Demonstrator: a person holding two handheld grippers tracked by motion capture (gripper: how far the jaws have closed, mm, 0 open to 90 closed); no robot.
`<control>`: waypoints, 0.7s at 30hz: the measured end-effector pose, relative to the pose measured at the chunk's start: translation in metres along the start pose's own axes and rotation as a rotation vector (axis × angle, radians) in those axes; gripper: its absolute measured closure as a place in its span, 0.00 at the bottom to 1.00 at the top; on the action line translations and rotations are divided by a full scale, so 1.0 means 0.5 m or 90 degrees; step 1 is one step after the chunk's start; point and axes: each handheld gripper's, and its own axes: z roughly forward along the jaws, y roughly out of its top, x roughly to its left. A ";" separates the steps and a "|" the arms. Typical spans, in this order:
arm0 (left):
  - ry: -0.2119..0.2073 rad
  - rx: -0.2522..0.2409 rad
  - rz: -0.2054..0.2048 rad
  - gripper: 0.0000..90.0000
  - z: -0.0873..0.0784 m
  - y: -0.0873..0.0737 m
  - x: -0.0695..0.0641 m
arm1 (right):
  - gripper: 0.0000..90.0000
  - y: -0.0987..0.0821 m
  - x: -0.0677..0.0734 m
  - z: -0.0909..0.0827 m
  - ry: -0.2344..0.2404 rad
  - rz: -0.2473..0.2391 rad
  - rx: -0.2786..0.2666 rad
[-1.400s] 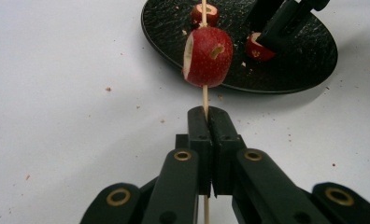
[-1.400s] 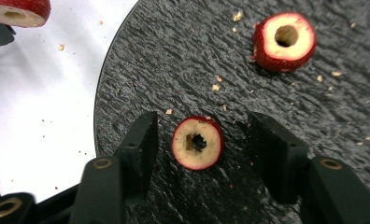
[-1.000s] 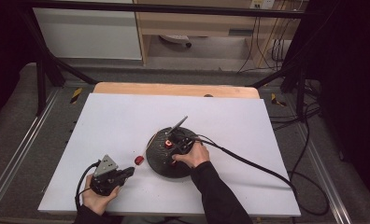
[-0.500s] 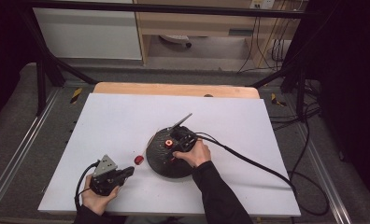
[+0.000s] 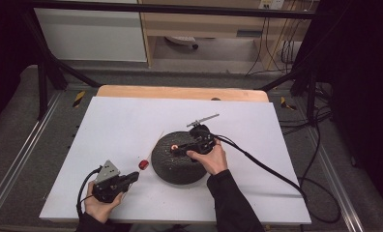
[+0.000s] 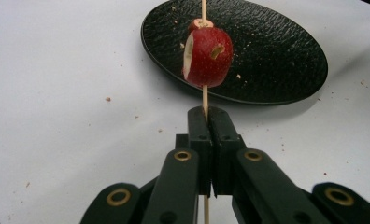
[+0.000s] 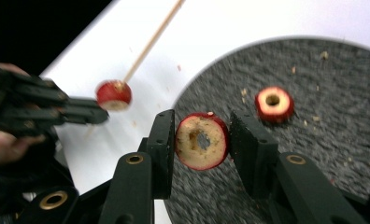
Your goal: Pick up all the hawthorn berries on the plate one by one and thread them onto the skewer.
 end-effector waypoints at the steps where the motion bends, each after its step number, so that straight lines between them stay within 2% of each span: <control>1: -0.001 -0.003 -0.002 0.98 -0.001 0.000 0.000 | 0.69 -0.003 0.000 -0.003 0.006 0.000 -0.016; 5: -0.002 -0.010 -0.004 0.98 -0.003 0.001 -0.001 | 0.70 -0.016 0.001 -0.016 0.033 0.014 -0.088; 11: -0.007 -0.021 -0.007 0.98 -0.004 0.003 -0.007 | 0.70 -0.033 -0.005 -0.038 0.077 0.043 -0.220; 17: -0.009 -0.026 -0.004 0.98 -0.004 0.004 -0.013 | 0.70 -0.044 -0.011 -0.047 0.097 0.062 -0.314; 21: -0.013 -0.030 -0.004 0.98 -0.004 0.005 -0.018 | 0.70 -0.049 -0.011 -0.045 0.095 0.064 -0.373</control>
